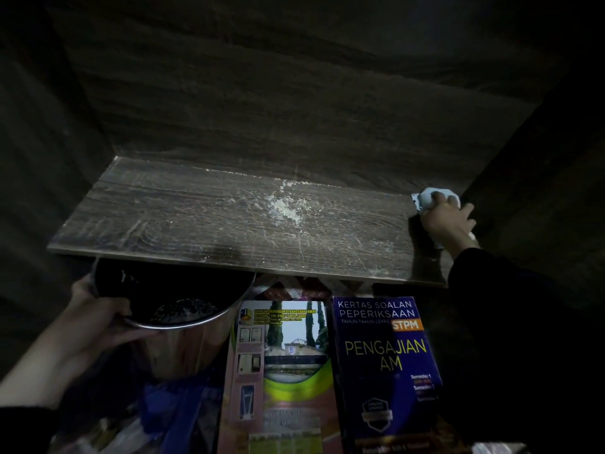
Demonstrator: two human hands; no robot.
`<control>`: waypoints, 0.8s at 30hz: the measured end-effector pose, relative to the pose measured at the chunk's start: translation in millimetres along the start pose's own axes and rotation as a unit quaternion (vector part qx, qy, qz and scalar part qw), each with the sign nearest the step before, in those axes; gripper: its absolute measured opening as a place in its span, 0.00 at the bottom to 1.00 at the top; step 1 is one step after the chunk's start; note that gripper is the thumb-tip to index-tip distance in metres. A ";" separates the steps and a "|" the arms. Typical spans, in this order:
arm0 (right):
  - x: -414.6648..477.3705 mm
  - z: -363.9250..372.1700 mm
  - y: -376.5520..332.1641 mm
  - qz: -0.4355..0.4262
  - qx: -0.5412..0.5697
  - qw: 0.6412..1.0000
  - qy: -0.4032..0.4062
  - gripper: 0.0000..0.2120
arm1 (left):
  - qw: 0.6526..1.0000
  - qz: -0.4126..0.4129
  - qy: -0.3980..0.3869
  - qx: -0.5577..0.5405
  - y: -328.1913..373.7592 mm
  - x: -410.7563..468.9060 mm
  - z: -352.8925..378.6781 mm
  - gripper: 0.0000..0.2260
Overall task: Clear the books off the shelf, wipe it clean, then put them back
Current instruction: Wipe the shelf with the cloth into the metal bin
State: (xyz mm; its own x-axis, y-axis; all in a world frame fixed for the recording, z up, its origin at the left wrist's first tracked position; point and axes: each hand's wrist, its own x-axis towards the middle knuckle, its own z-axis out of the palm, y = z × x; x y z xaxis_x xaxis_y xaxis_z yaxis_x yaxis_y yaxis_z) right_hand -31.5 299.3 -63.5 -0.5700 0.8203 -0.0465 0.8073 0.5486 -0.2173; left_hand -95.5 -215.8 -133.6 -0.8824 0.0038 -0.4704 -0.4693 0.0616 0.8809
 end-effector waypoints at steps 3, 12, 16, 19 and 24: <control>-10.2 9.4 -20.4 -0.005 -0.003 1.000 0.010 0.23 | 1.000 -0.003 -0.003 0.015 7.8 -7.9 5.2 0.19; -58.3 31.4 -97.6 -0.067 0.002 0.998 -0.001 0.25 | 1.000 -0.024 0.004 -0.019 17.0 -19.2 16.0 0.17; -85.0 40.6 -137.8 -0.112 0.011 0.994 -0.011 0.26 | 0.994 -0.045 0.012 -0.097 21.9 -26.2 18.1 0.29; -102.8 48.2 -165.6 -0.155 0.007 0.988 -0.024 0.27 | 0.995 -0.040 0.021 -0.094 26.0 -32.5 21.1 0.25; -130.2 55.1 -204.7 -0.252 0.005 0.966 -0.058 0.29 | 0.994 -0.030 0.021 -0.101 31.0 -39.6 25.7 0.24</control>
State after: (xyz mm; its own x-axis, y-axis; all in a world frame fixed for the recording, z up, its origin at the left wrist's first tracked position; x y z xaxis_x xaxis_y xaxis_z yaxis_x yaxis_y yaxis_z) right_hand -130.9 71.3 -66.7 -0.9037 0.4262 -0.0404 0.4220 0.8712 -0.2510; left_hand -74.3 -188.4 -89.0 -0.8508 -0.0367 -0.5242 -0.5148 -0.1422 0.8455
